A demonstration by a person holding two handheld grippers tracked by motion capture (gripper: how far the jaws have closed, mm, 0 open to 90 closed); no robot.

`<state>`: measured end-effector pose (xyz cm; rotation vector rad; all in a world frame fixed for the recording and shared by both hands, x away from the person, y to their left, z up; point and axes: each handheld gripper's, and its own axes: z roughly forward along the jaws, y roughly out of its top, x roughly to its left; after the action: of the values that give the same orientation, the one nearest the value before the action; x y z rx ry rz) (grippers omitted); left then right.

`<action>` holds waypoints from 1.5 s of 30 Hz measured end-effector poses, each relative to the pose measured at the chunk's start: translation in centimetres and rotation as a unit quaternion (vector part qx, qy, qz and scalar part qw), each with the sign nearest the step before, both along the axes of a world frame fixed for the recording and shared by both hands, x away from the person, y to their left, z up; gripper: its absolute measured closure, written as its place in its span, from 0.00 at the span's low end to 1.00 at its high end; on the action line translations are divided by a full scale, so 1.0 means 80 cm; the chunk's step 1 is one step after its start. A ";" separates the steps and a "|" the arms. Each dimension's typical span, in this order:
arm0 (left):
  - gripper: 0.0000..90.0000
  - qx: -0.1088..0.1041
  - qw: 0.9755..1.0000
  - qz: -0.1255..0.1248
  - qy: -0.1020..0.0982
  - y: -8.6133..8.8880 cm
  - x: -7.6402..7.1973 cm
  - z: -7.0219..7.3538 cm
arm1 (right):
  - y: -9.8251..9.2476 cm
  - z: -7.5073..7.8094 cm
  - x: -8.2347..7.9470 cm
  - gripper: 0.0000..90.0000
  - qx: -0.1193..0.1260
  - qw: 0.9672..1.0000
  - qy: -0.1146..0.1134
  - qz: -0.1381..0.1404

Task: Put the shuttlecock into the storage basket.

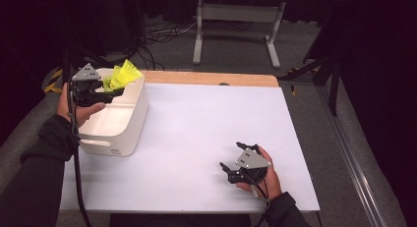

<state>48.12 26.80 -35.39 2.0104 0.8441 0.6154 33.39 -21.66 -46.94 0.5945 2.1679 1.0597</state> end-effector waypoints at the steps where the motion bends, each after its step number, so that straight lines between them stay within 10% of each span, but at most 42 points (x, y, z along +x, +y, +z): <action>1: 0.61 0.002 1.000 0.004 0.004 0.000 0.002 -0.001 | 0.001 -0.001 0.000 0.18 -0.003 1.000 0.000 0.001; 14: 0.62 0.059 0.996 0.049 0.055 0.003 0.032 -0.017 | 0.004 -0.007 0.005 0.18 -0.016 1.000 0.014 0.004; 34: 0.62 0.107 0.987 0.043 0.110 -0.011 0.042 -0.030 | 0.005 -0.011 0.009 0.18 -0.019 0.999 0.028 0.001; 45: 0.58 0.145 0.977 0.039 0.150 -0.020 0.049 -0.041 | 0.005 -0.011 0.010 0.18 -0.019 0.999 0.037 0.002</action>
<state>52.08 25.21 -38.68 2.3854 1.0671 0.5074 34.21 -21.27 -47.86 0.6203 2.2489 1.0107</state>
